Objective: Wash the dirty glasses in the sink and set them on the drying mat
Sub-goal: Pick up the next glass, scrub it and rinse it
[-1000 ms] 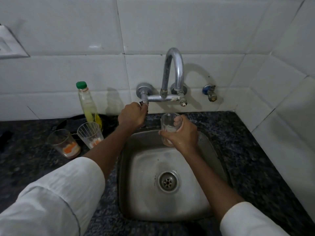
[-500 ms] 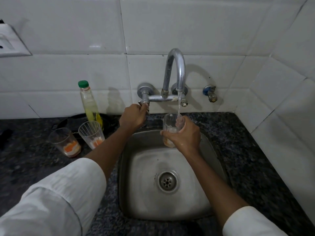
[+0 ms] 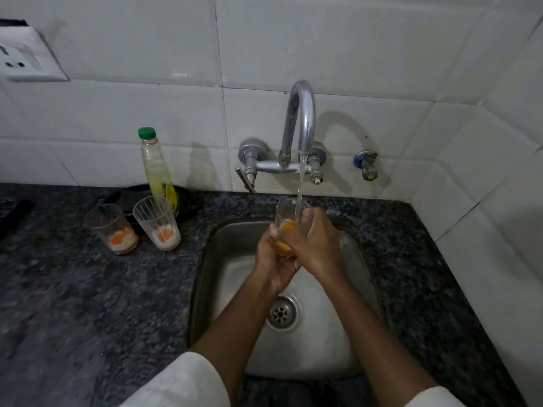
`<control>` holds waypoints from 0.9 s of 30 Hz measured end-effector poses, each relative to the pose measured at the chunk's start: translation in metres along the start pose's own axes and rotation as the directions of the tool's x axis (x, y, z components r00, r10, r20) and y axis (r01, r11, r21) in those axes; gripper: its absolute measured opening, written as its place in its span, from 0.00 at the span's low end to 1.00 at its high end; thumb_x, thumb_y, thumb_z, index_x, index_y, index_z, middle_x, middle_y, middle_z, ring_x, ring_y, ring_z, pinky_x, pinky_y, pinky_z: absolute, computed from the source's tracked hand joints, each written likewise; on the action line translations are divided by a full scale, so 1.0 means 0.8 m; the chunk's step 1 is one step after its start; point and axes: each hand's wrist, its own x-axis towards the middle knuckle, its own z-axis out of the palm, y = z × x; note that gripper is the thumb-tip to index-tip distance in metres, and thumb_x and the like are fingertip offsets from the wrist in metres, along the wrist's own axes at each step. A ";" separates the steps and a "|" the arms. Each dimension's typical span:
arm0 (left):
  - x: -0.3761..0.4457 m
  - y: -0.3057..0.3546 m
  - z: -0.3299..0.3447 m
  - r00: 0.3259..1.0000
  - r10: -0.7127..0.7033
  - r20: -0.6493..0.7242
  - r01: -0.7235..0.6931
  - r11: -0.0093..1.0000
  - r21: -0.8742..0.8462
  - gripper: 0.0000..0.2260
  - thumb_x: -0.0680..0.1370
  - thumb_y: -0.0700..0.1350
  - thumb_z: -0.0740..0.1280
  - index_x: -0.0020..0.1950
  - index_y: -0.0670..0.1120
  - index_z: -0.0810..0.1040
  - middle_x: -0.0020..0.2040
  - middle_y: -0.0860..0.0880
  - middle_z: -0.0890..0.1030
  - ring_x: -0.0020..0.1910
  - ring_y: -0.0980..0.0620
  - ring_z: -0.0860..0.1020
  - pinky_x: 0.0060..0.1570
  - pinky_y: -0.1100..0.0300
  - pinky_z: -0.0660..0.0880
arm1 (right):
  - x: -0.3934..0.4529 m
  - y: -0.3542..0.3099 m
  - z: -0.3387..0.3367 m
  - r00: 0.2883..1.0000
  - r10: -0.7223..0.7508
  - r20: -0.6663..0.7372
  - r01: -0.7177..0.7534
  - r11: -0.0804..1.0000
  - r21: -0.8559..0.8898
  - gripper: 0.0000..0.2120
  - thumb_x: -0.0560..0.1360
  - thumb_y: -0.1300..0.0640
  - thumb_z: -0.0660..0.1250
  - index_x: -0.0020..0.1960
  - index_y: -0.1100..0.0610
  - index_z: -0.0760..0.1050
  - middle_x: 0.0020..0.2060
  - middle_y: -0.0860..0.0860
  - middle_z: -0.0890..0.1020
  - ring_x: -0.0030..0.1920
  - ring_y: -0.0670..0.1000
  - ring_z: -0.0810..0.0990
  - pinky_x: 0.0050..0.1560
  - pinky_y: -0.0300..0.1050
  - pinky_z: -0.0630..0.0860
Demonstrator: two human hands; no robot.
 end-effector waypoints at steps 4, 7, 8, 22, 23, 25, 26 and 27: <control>0.006 0.016 -0.007 0.998 -0.045 -0.050 0.049 0.997 0.067 0.26 0.82 0.58 0.58 0.69 0.38 0.74 0.60 0.37 0.81 0.55 0.44 0.79 0.63 0.50 0.73 | 0.001 0.006 -0.044 0.870 -0.493 0.019 0.482 0.840 -0.249 0.24 0.69 0.48 0.72 0.61 0.56 0.71 0.56 0.51 0.74 0.55 0.49 0.73 0.51 0.42 0.73; 0.013 0.025 -0.014 0.997 -0.075 -0.033 0.079 0.985 0.155 0.23 0.82 0.56 0.59 0.67 0.39 0.76 0.54 0.40 0.83 0.50 0.46 0.81 0.54 0.52 0.79 | 0.016 0.001 -0.048 0.758 -0.446 0.476 0.621 0.717 -0.316 0.14 0.73 0.52 0.66 0.59 0.51 0.73 0.55 0.50 0.77 0.52 0.51 0.77 0.48 0.48 0.77; 0.014 0.027 -0.015 0.994 -0.102 -0.038 0.107 0.977 0.187 0.22 0.82 0.56 0.61 0.65 0.40 0.77 0.51 0.41 0.83 0.47 0.47 0.81 0.47 0.55 0.80 | 0.027 0.002 -0.043 0.711 -0.363 0.602 0.648 0.669 -0.363 0.11 0.74 0.53 0.64 0.57 0.50 0.74 0.55 0.51 0.78 0.52 0.52 0.78 0.48 0.52 0.78; 0.032 0.035 -0.047 0.998 -0.064 0.016 0.055 0.947 0.315 0.17 0.78 0.55 0.67 0.53 0.40 0.81 0.43 0.42 0.85 0.40 0.49 0.83 0.39 0.56 0.81 | 0.036 0.033 -0.002 0.607 -0.313 0.731 0.657 0.714 -0.240 0.07 0.76 0.58 0.62 0.49 0.54 0.79 0.38 0.46 0.77 0.41 0.47 0.75 0.42 0.47 0.73; 0.030 0.031 -0.047 0.998 -0.049 0.050 0.032 0.958 0.285 0.18 0.79 0.55 0.66 0.54 0.40 0.82 0.45 0.42 0.85 0.41 0.48 0.83 0.40 0.56 0.80 | 0.032 0.036 0.008 0.696 -0.341 0.632 0.580 0.786 -0.215 0.08 0.74 0.56 0.62 0.45 0.55 0.80 0.37 0.47 0.79 0.41 0.49 0.78 0.42 0.51 0.76; 0.030 0.020 -0.047 0.987 0.003 0.158 -0.023 0.992 0.126 0.17 0.80 0.52 0.64 0.49 0.40 0.84 0.44 0.43 0.84 0.39 0.50 0.81 0.35 0.60 0.77 | 0.022 0.029 0.030 0.910 -0.198 0.364 0.205 0.979 0.020 0.09 0.74 0.56 0.63 0.42 0.58 0.81 0.37 0.52 0.83 0.41 0.52 0.82 0.47 0.59 0.79; 0.031 0.017 -0.049 0.982 0.024 0.187 -0.036 0.997 0.065 0.15 0.78 0.51 0.66 0.48 0.40 0.84 0.44 0.43 0.83 0.38 0.50 0.79 0.35 0.60 0.76 | 0.018 0.028 0.039 0.936 -0.159 0.314 0.136 0.986 0.092 0.09 0.75 0.57 0.63 0.43 0.59 0.81 0.37 0.53 0.83 0.40 0.51 0.81 0.47 0.60 0.79; 0.033 0.019 -0.050 0.985 0.035 0.167 -0.046 0.997 0.058 0.15 0.76 0.52 0.69 0.48 0.40 0.83 0.45 0.42 0.82 0.40 0.49 0.78 0.38 0.58 0.76 | 0.013 0.023 0.039 0.919 -0.196 0.342 0.168 0.980 0.111 0.08 0.76 0.59 0.63 0.46 0.60 0.80 0.37 0.53 0.81 0.40 0.49 0.80 0.46 0.57 0.79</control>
